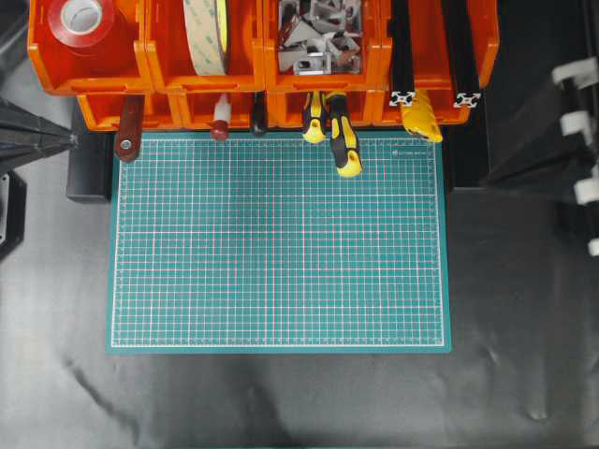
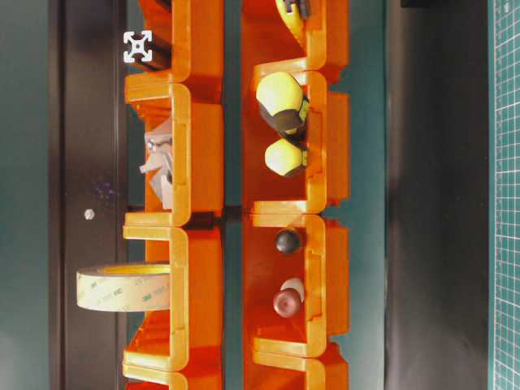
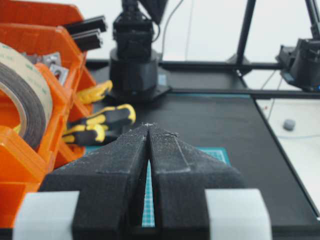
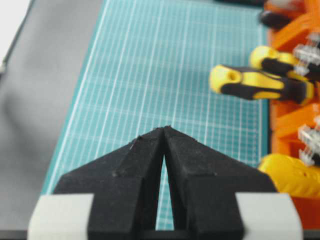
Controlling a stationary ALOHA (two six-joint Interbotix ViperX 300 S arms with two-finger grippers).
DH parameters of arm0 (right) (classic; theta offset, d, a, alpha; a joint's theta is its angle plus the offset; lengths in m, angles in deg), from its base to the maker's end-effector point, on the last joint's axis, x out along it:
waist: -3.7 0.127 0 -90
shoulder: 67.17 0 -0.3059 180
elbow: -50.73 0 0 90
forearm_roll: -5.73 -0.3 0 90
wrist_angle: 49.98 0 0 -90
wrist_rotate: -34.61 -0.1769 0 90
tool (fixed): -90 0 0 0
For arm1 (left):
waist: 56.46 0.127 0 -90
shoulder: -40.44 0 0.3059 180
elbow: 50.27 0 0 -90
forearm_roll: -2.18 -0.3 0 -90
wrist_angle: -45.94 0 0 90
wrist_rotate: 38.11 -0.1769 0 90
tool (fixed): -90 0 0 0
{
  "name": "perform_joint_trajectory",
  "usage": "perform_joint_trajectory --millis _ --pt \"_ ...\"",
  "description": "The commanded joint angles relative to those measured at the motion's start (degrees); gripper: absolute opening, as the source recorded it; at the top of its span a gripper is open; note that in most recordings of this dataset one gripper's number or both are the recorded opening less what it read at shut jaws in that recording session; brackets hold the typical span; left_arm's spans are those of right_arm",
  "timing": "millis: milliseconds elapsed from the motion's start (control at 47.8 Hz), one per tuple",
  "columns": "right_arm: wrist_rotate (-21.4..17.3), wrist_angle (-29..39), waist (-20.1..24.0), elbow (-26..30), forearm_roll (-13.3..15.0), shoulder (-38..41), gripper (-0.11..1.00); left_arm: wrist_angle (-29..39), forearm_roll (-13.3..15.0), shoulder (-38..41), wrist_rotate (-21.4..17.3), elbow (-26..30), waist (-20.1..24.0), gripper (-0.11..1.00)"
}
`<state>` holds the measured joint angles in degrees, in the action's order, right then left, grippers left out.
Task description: Pick cutter from container rack with right arm.
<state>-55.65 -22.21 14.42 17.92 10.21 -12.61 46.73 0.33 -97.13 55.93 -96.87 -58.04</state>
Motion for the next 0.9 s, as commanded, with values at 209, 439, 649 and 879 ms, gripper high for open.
perform_joint_trajectory --millis 209,439,649,879 --pt "-3.78 26.54 10.37 15.12 19.51 11.78 0.01 0.35 -0.18 -0.35 0.44 1.85 0.97 0.00" --pt "-18.28 35.16 19.86 13.45 37.35 17.49 0.01 0.35 -0.18 -0.44 0.62 1.85 1.05 0.00" --pt "-31.55 37.97 25.75 9.67 46.14 20.21 0.01 0.35 -0.26 -1.14 0.62 2.02 1.23 0.00" --pt "-37.44 37.97 26.46 5.01 49.66 23.12 0.01 0.35 -0.26 -1.58 0.70 2.11 1.14 0.00"
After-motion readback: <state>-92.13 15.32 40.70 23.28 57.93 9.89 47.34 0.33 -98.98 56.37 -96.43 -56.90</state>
